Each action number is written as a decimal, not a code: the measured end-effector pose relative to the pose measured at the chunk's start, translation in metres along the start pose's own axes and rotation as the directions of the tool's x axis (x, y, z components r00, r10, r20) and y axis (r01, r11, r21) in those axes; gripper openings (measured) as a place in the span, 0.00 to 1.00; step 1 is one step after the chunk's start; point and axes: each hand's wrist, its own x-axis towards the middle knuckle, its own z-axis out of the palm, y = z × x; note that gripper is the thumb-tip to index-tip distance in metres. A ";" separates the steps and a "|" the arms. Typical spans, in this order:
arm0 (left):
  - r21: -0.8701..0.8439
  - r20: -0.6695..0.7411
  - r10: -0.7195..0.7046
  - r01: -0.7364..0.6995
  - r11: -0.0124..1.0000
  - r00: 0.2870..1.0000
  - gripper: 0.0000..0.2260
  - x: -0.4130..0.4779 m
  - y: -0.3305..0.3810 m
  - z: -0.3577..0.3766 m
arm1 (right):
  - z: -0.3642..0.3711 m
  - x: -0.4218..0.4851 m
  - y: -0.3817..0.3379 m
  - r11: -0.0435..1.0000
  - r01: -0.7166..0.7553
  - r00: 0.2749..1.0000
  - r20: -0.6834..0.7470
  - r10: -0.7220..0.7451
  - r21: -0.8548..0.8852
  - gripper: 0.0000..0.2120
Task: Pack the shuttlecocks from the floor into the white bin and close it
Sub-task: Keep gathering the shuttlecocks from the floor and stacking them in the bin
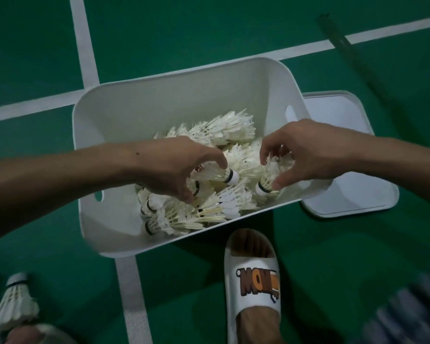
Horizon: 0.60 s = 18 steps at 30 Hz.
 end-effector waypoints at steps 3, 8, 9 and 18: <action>-0.010 -0.009 0.001 -0.002 1.000 1.000 0.34 0.000 -0.003 0.001 | -0.004 -0.003 0.000 0.999 -0.029 0.999 -0.038 0.031 0.042 0.19; -0.036 -0.012 0.011 -0.011 0.999 1.000 0.34 0.001 -0.001 0.000 | 0.010 0.002 -0.005 0.999 -0.003 1.000 -0.007 0.003 -0.044 0.20; -0.039 -0.013 0.012 -0.013 0.999 1.000 0.33 0.001 -0.001 -0.001 | 0.014 0.003 -0.005 0.999 -0.004 1.000 0.002 0.004 -0.038 0.21; -0.094 -0.025 -0.001 -0.002 0.996 1.000 0.32 -0.005 -0.005 -0.004 | 0.029 0.005 0.001 0.999 -0.021 1.000 -0.016 0.022 0.027 0.22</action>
